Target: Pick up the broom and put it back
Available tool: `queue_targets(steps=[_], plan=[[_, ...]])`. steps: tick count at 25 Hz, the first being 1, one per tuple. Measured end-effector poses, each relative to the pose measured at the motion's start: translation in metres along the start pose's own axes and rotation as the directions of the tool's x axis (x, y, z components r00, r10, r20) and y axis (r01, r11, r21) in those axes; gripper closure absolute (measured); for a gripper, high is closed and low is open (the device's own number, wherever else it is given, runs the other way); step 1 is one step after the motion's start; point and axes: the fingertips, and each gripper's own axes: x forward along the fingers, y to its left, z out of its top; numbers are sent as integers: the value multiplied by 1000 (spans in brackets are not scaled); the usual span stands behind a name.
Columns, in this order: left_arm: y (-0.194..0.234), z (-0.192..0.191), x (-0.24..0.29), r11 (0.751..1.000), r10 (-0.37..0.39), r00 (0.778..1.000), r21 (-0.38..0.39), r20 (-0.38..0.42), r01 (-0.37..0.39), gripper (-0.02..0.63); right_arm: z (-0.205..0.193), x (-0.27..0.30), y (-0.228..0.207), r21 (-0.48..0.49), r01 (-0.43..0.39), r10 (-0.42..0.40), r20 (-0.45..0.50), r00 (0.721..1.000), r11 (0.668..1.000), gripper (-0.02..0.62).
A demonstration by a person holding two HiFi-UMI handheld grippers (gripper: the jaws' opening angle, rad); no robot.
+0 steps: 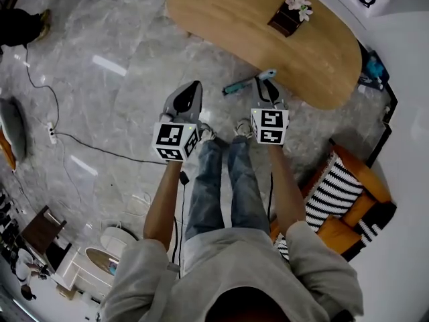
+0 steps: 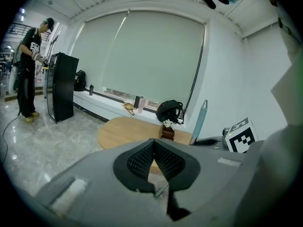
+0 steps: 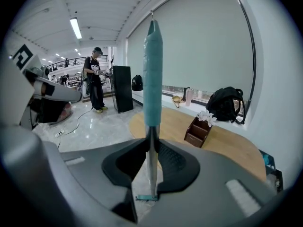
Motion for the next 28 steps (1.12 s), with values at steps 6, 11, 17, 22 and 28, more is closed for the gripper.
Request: queue_targets(steps=[6, 11, 17, 22, 28], plan=[[7, -15, 10, 1000, 0, 1000, 4, -13, 0, 606, 2, 29, 8, -24, 11, -10, 23, 1000, 1000, 515], [10, -20, 13, 1000, 3, 1000, 0, -17, -3, 606, 12, 55, 9, -19, 22, -22, 15, 1000, 1000, 514], [23, -23, 12, 1000, 24, 1000, -13, -19, -24, 606, 19, 78, 17, -50, 5, -4, 12, 1000, 999, 514], [34, -22, 11, 999, 42, 999, -25, -15, -43, 606, 29, 95, 13, -16, -5, 5, -7, 1000, 1000, 512], [41, -24, 12, 998, 56, 998, -40, -17, -56, 606, 41, 93, 30, -31, -78, 79, 32, 996, 996, 515]])
